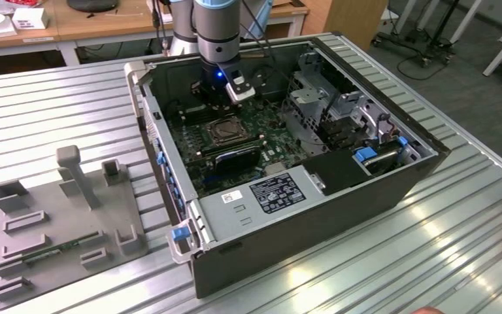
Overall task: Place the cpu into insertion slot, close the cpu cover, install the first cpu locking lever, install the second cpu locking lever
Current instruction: 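Install the first cpu locking lever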
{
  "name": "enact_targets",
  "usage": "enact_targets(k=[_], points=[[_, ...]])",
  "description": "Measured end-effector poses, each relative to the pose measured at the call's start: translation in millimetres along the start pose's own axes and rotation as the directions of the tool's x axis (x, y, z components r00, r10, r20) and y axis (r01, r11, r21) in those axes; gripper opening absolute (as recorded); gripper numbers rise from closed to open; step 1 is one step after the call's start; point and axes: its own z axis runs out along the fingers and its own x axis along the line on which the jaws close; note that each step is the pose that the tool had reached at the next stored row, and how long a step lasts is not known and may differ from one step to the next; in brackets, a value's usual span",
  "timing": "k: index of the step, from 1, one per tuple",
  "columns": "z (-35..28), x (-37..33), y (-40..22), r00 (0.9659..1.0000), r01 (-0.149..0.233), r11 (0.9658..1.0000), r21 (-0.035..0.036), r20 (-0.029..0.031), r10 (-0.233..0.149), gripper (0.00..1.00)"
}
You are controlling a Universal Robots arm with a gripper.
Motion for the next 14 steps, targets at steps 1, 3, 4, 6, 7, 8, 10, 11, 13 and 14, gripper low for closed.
enact_targets(k=[1,3,4,6,7,8,10,11,13,14], points=[[0.0,0.0,0.0,1.0000,0.000,1.0000,0.0000,0.0000,0.000,0.10],[0.0,0.0,0.0,1.0000,0.000,1.0000,0.0001,0.0001,0.000,0.10],[0.1,-0.1,-0.1,1.0000,-0.001,1.0000,0.0001,0.0001,0.001,0.10],[0.4,-0.9,-0.3,1.0000,-0.002,1.0000,0.0001,0.0003,0.002,0.10],[0.6,-1.6,-0.4,1.0000,-0.003,1.0000,0.0002,0.0004,0.003,0.10],[0.9,-2.4,-0.3,1.0000,-0.003,1.0000,0.0002,0.0005,0.003,0.10],[1.3,-3.5,-0.1,1.0000,-0.005,1.0000,0.0006,0.0007,0.005,0.10],[1.5,-3.8,0.0,1.0000,-0.005,1.0000,0.0006,0.0008,0.005,0.10],[1.9,-4.0,0.1,1.0000,-0.005,1.0000,0.0004,0.0009,0.005,0.10],[2.1,-4.1,0.1,1.0000,-0.005,1.0000,0.0004,0.0009,0.005,0.10]])
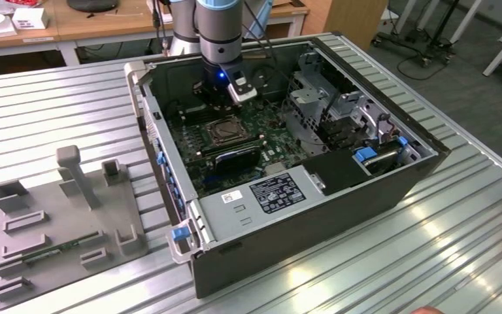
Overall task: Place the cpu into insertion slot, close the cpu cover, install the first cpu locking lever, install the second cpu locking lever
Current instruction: 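Install the first cpu locking lever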
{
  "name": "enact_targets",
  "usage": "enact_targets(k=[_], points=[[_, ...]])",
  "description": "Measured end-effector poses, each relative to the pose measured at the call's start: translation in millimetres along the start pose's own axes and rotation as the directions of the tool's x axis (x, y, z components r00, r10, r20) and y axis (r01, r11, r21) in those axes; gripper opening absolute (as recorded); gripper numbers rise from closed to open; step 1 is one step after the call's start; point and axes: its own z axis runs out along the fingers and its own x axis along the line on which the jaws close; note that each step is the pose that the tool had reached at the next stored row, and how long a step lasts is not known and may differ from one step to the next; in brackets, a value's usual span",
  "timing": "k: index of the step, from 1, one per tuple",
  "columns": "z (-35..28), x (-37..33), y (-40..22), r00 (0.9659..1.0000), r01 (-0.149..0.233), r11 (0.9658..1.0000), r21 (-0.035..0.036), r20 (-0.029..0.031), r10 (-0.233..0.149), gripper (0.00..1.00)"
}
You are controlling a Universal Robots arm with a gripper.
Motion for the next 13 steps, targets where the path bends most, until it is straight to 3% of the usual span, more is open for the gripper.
enact_targets(k=[13], points=[[1.9,-0.5,-0.6,1.0000,-0.002,1.0000,0.0006,0.0005,0.002,0.10]])
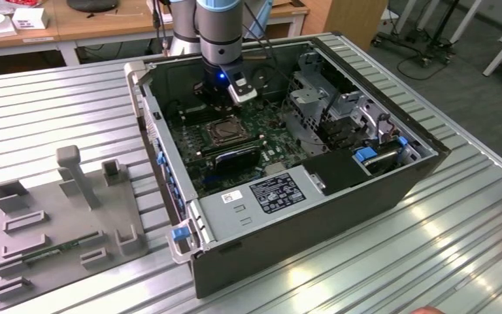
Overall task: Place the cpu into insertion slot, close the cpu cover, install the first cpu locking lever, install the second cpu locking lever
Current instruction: 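Install the first cpu locking lever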
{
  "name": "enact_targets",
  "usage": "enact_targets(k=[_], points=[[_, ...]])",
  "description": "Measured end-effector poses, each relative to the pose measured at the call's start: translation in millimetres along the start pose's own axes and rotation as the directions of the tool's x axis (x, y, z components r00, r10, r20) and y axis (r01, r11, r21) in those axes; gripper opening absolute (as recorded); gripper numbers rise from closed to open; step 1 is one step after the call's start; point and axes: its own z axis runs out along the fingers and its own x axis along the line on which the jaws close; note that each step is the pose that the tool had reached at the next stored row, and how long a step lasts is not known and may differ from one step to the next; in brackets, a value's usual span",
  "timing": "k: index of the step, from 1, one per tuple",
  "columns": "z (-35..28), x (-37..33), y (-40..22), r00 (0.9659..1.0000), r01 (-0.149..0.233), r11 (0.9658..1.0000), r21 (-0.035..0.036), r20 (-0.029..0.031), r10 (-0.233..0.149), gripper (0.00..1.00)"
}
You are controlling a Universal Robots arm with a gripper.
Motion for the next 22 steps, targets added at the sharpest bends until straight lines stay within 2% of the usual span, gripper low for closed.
enact_targets(k=[6,12,16,22], points=[[-0.4,-0.3,-0.8,1.0000,-0.001,1.0000,0.0021,0.0008,0.001,0.10],[-4.1,-0.6,-0.2,1.0000,-0.001,1.0000,0.0026,0.0012,0.001,0.10],[-4.4,-0.7,-0.6,1.0000,-0.001,1.0000,0.0083,0.0034,0.001,0.10],[-3.6,-0.8,-0.9,1.0000,-0.001,1.0000,0.0100,0.0046,0.000,0.10]])
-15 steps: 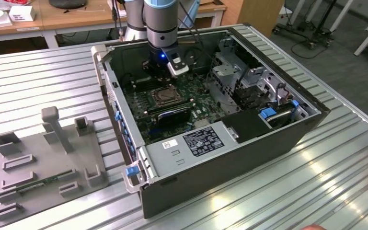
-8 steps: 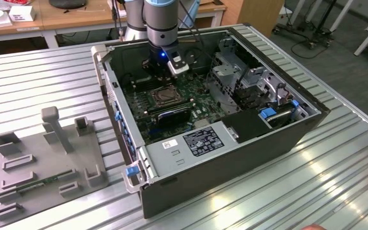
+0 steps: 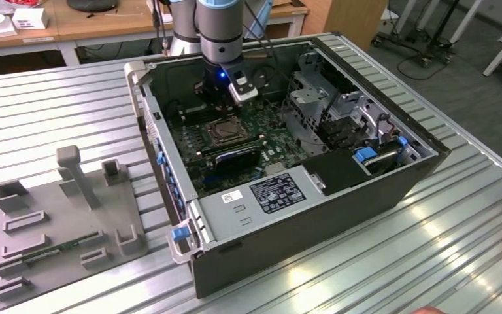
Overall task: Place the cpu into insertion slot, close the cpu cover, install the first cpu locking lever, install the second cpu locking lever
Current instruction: 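Install the first cpu locking lever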
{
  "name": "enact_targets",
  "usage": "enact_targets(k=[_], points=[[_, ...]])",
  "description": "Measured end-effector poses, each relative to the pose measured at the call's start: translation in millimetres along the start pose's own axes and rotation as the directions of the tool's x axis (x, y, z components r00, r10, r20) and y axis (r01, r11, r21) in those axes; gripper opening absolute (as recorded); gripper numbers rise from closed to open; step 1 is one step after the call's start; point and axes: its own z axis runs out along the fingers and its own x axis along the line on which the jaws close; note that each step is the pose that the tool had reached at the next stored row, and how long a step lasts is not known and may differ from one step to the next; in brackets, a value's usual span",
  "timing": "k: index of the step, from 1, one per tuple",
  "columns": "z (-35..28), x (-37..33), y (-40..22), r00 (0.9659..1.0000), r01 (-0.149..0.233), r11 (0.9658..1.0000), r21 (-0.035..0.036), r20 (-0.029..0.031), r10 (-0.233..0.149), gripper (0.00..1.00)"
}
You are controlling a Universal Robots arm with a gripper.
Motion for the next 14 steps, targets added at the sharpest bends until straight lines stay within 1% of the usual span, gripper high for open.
enact_targets(k=[7,9,10,12,14], points=[[2.7,0.2,-0.4,1.0000,0.001,1.0000,0.0043,0.0034,-0.001,0.10],[3.2,0.3,-0.5,1.0000,0.001,1.0000,0.0071,0.0046,-0.001,0.10],[3.7,0.3,-0.6,1.0000,0.002,0.9999,0.0104,0.0061,-0.002,0.10],[4.0,0.3,-0.6,1.0000,0.002,0.9999,0.0137,0.0076,-0.002,0.10],[4.0,0.3,-0.7,1.0000,0.002,0.9999,0.0152,0.0083,-0.002,0.10]])
